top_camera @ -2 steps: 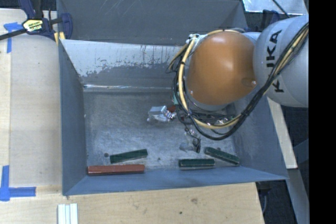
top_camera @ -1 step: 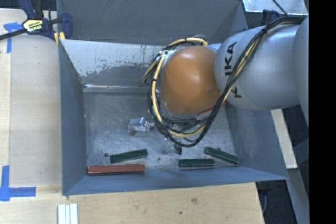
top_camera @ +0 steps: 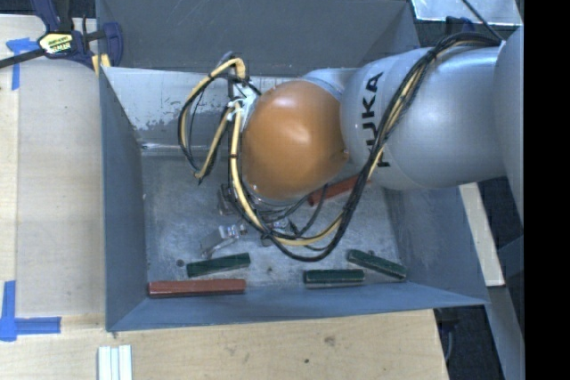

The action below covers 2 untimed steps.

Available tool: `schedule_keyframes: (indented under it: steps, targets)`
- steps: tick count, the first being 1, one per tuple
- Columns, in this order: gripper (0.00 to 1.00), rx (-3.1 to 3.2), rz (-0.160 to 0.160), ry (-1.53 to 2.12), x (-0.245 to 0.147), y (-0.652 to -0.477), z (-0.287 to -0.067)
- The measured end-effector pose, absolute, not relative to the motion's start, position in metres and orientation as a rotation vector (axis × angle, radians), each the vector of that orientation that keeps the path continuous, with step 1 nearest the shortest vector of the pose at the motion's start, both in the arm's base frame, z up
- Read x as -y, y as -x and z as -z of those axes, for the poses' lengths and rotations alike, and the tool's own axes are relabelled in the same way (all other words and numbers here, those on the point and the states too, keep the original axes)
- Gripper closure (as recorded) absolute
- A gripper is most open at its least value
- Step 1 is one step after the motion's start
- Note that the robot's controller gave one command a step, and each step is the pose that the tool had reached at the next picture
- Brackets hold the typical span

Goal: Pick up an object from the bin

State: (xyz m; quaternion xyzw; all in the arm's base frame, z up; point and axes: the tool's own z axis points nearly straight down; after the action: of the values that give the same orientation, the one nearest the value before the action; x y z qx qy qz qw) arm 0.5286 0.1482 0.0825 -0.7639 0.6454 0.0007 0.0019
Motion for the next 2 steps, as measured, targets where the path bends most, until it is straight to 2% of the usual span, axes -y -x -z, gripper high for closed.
schedule_keyframes:
  steps: [1,2]
  targets:
    - [0.0,-2.253,0.008,2.178,-0.097,-0.564,-0.175]
    - [0.0,-1.788,-0.004,2.583,-0.108,-0.56,-0.07]
